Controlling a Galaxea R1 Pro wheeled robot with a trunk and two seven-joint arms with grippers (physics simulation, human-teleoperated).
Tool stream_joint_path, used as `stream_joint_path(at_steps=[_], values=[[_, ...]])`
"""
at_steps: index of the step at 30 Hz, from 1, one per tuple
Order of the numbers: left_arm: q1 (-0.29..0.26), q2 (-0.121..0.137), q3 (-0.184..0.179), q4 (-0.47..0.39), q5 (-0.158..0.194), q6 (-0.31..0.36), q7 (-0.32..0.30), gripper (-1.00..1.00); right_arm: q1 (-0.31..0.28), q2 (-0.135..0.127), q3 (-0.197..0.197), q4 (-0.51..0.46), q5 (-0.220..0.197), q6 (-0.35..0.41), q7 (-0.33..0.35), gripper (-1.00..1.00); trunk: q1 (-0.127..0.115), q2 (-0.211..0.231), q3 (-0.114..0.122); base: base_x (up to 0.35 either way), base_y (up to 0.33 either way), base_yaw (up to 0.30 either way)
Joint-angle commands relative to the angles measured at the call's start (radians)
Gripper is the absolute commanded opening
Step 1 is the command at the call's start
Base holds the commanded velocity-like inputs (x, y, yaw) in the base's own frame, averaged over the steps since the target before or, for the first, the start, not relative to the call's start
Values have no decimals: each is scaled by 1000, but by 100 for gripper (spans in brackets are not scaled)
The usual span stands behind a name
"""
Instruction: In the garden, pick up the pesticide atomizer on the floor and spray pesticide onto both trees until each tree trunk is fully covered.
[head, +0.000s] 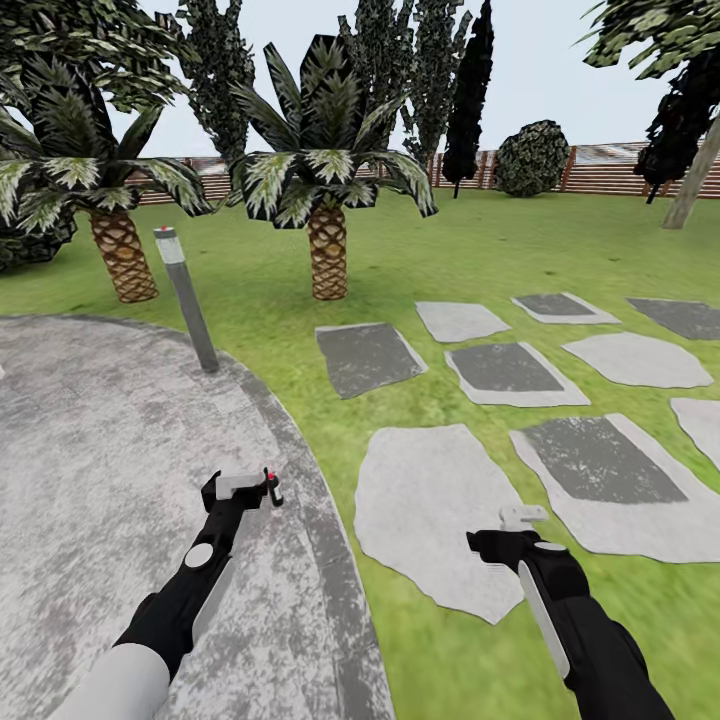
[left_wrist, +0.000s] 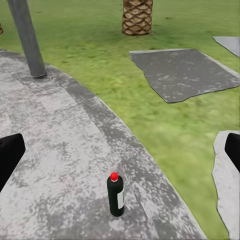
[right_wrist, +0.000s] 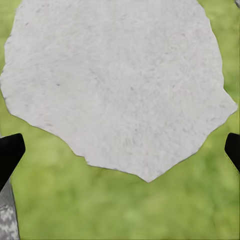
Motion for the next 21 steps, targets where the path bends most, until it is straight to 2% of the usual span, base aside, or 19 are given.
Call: stream_joint_path(at_steps=[1,12,21], values=[[0,0,0,0,0,0,0,100,0,0,0,0,0,0,0,100,0,0,0,338,0,0],[0,0,-1,0,0,0,0,100,0,0,0,0,0,0,0,100,0,0,-1,320,0,-11],[0,0,-2,-1,0,0,0,100,0,0,0,0,0,0,0,100,0,0,-8,52,0,-14]])
